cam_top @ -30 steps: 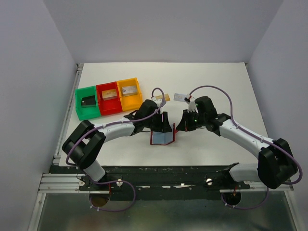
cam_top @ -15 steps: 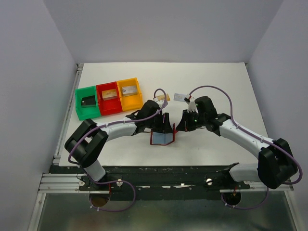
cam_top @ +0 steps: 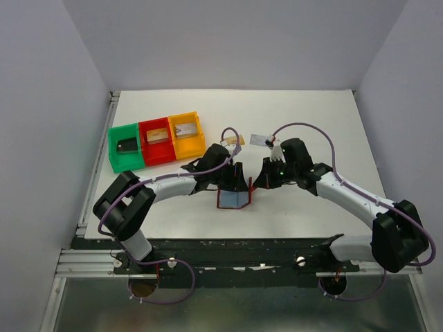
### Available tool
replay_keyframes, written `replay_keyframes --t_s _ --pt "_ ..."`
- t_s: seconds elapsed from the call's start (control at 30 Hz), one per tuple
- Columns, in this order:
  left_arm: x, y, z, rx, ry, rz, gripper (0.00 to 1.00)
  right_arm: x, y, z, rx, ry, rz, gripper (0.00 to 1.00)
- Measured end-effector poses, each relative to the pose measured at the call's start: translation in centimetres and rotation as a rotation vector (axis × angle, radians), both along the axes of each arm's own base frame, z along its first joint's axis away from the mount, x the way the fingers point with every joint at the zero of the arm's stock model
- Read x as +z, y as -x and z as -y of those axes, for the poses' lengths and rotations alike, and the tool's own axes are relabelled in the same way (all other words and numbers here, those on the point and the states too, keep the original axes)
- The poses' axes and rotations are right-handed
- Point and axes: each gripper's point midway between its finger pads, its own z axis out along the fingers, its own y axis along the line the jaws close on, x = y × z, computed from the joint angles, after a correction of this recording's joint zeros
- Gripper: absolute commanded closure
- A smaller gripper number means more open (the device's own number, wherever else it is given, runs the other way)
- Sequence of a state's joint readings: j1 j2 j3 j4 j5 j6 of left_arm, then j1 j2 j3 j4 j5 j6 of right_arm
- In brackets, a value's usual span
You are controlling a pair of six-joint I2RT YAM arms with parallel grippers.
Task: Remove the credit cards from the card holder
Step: Remove the credit card from the card holder.
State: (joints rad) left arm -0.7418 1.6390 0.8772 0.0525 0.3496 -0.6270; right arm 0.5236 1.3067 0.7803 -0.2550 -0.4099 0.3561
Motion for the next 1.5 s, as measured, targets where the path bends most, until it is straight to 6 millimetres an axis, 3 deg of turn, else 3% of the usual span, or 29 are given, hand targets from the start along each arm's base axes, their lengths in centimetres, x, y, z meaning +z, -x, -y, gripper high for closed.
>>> replay_keyframes --t_s 0.17,0.47,0.9,1.07,1.33,1.5 --pt "0.0 0.0 0.0 0.000 -0.001 -0.001 0.39 0.2 0.0 0.0 0.002 -0.005 0.005 1.00" --pt "-0.2 0.7 0.3 -0.023 -0.010 0.000 0.39 0.3 0.1 -0.1 0.008 -0.010 0.002 1.00" --pt "-0.3 0.8 0.1 -0.026 -0.024 -0.001 0.47 0.3 0.1 -0.1 0.010 -0.010 0.004 1.00" --pt "-0.5 0.5 -0.3 0.002 -0.049 0.007 0.48 0.4 0.1 -0.1 0.016 -0.008 0.010 1.00" --pt "0.9 -0.3 -1.6 0.073 -0.068 0.068 0.48 0.5 0.2 0.0 0.020 -0.005 0.016 1.00" --pt "0.5 -0.2 -2.8 0.107 -0.096 0.075 0.48 0.6 0.2 0.0 0.020 -0.006 0.018 1.00"
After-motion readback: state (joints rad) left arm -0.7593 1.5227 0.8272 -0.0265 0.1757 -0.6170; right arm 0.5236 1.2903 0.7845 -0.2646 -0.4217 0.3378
